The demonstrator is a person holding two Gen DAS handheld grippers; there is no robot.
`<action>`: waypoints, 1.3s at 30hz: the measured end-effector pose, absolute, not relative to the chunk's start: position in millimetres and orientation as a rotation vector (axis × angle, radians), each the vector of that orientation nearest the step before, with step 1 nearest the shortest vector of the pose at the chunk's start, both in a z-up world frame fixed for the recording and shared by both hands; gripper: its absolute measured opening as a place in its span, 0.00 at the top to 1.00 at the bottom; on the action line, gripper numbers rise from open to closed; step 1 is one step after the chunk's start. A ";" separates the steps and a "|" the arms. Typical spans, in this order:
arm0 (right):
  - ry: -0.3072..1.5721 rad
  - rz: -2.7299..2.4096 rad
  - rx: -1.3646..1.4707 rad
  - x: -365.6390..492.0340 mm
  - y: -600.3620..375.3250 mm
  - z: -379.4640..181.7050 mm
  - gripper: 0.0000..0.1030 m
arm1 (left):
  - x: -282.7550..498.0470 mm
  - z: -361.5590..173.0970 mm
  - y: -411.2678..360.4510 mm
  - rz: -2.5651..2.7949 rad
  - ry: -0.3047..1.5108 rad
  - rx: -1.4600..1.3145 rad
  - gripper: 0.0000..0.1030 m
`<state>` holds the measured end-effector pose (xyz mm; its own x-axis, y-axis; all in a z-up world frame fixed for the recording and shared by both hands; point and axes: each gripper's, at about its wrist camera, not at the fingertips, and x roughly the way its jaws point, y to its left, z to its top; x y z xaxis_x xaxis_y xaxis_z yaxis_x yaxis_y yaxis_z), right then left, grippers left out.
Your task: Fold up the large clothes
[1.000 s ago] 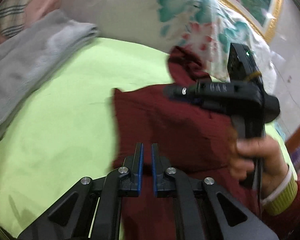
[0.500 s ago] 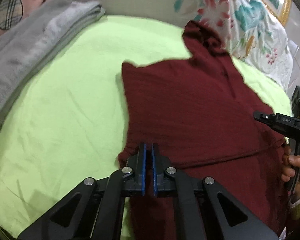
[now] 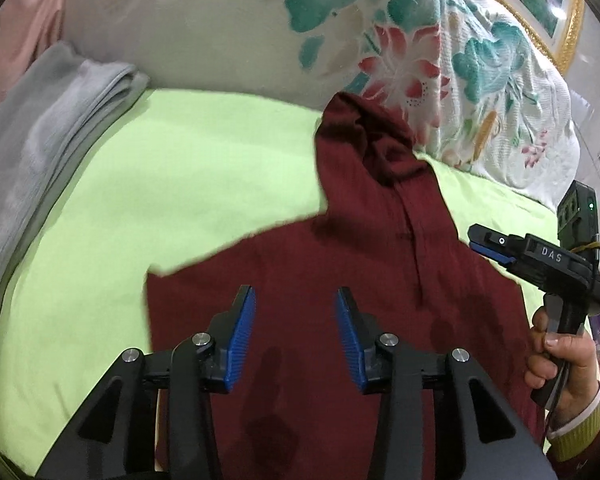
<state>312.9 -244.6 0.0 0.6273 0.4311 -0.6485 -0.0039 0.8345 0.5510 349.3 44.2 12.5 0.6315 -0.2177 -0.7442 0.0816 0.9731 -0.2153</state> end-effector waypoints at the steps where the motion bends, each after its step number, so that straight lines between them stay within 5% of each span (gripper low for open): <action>1: 0.865 0.251 0.543 319.1 -246.2 1.5 0.61 | 360.4 14.2 39.8 -0.164 0.869 -0.151 0.56; 6: 0.860 0.201 0.441 369.2 -248.0 9.4 0.60 | 438.4 12.8 18.6 -0.132 0.881 -0.065 0.54; 11: 0.863 0.151 0.150 410.2 -237.7 3.6 0.45 | 505.6 0.1 11.3 -0.130 0.905 -0.045 0.52; 22: 0.827 0.214 -0.269 450.6 -213.6 -20.8 0.38 | 595.1 -25.9 -14.2 -0.189 0.921 0.043 0.48; 24: 0.811 0.219 -0.222 456.5 -221.5 -17.5 0.51 | 607.2 -28.4 -17.3 -0.200 0.923 0.026 0.48; 25: 0.812 0.234 -0.178 458.2 -227.5 -14.8 0.79 | 612.7 -28.8 -19.4 -0.206 0.920 0.022 0.48; 26: 0.812 0.240 -0.131 459.1 -234.2 -11.5 0.89 | 618.1 -28.8 -22.0 -0.207 0.913 0.024 0.49; 28: 0.781 0.242 -0.064 456.4 -246.8 -1.8 0.92 | 625.2 -28.4 -26.8 -0.211 0.901 0.029 0.62; 29: 0.767 0.240 -0.043 453.2 -251.8 2.8 0.93 | 627.4 -27.9 -29.3 -0.231 0.899 0.025 0.91; 30: 0.759 0.235 -0.026 449.5 -256.3 6.4 0.93 | 628.8 -27.0 -32.6 -0.242 0.900 0.026 0.96; 39: 0.742 0.257 0.301 399.5 -307.8 35.1 0.94 | 559.6 13.7 -13.9 -0.272 0.732 0.017 0.99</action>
<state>399.5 -307.8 35.1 0.7095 0.3328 -0.6211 -0.1223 0.9262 0.3565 559.6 -13.9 13.7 0.7101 -0.2392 -0.6622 0.2509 0.9647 -0.0795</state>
